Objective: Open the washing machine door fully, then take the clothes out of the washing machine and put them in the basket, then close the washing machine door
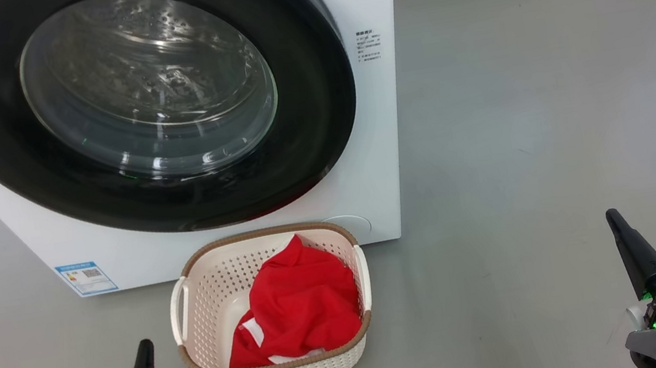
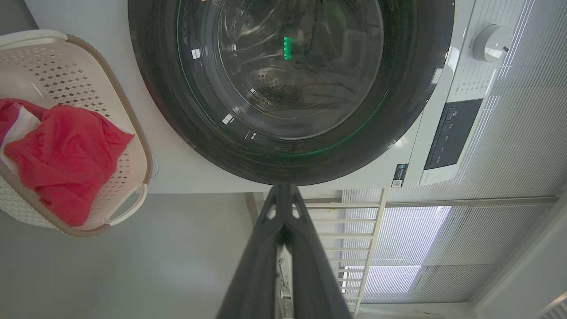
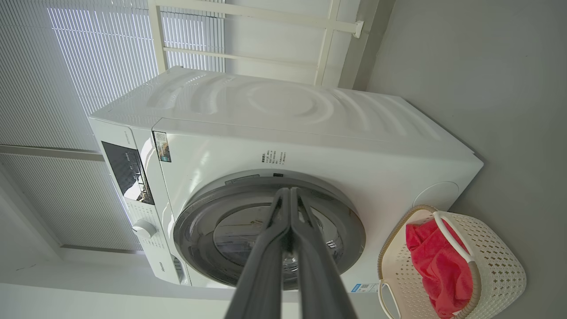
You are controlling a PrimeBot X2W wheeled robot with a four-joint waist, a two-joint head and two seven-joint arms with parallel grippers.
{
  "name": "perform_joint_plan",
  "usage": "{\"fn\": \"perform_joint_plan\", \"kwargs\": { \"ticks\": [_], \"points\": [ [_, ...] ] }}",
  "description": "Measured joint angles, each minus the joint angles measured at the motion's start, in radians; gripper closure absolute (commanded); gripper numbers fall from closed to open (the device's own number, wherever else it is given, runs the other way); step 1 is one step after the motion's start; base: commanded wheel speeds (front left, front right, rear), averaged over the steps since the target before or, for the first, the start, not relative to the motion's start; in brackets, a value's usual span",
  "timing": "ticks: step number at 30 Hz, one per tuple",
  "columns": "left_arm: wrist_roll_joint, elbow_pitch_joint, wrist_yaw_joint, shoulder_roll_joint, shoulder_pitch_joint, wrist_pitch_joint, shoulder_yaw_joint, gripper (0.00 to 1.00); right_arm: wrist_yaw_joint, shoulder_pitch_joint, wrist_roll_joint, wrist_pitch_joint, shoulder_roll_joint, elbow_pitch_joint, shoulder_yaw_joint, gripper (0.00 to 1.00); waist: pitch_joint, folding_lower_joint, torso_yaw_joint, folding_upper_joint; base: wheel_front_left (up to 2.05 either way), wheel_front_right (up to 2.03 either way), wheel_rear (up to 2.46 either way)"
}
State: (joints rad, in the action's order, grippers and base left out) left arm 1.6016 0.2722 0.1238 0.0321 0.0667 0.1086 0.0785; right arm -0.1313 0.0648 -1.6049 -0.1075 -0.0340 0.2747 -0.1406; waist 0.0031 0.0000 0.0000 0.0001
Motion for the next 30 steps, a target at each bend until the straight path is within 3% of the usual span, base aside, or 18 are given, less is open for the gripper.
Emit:
{"fn": "perform_joint_plan", "kwargs": {
  "ticks": [30],
  "points": [
    [0.000,0.000,0.000,0.000,0.000,0.000,0.000,1.00,0.000,0.000,0.000,0.000,0.000,0.000,0.000,1.00,0.000,0.0000,0.000,0.0000,0.00,0.00,0.00]
  ]
}}
